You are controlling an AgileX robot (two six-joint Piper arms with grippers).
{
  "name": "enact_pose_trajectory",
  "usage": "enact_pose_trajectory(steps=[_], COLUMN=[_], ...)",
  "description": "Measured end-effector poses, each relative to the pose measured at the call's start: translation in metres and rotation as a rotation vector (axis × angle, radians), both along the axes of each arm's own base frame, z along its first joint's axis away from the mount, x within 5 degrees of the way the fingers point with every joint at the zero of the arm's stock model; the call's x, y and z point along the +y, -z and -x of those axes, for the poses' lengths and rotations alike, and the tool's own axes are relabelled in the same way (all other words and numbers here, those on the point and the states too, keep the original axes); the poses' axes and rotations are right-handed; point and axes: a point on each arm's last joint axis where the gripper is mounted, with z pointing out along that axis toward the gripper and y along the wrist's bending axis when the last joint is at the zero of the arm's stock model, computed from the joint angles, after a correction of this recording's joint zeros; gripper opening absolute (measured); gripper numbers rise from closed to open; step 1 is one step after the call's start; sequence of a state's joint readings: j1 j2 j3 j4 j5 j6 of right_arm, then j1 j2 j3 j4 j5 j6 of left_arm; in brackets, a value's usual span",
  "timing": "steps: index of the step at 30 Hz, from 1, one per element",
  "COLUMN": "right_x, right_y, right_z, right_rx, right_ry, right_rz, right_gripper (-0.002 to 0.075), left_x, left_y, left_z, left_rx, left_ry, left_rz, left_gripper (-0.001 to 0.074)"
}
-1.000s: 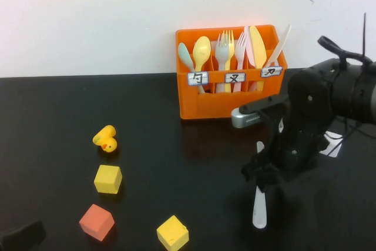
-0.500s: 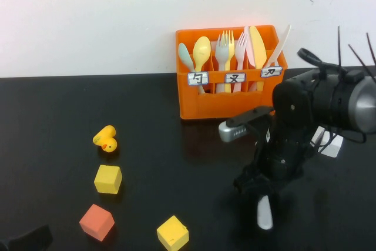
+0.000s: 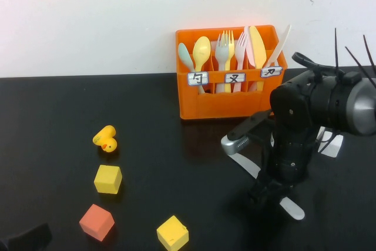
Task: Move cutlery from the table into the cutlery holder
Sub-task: Pick up the knife, then place the knife on the box
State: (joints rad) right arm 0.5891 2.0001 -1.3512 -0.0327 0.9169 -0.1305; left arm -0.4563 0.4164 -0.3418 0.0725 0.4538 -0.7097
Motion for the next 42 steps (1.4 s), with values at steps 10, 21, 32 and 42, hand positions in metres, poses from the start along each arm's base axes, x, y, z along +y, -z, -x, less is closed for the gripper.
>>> enact_pose_trajectory(steps=[10,21,32,42], right_x=[0.010,0.009,0.011,-0.004], right_y=[-0.010,-0.107,-0.140,-0.171], right_z=[0.002,0.010,-0.009,-0.040], right_rx=[-0.024,-0.356,-0.736,-1.131], right_ry=[-0.060,-0.069,-0.112,0.024], right_rz=[-0.139,-0.407,-0.495,-0.684], right_gripper=[0.0160,0.0160,0.0160,0.0160], left_x=[0.001,0.002,0.002,0.001], left_y=[0.000,0.000,0.000,0.000], left_z=[-0.001,-0.001,-0.001,-0.001], left_rx=[-0.017,-0.021,-0.024,-0.021], left_ry=[0.000,0.000,0.000,0.000], left_rz=[-0.033,-0.040,-0.041,-0.035], left_gripper=[0.0000,0.0000,-0.0001,-0.0001])
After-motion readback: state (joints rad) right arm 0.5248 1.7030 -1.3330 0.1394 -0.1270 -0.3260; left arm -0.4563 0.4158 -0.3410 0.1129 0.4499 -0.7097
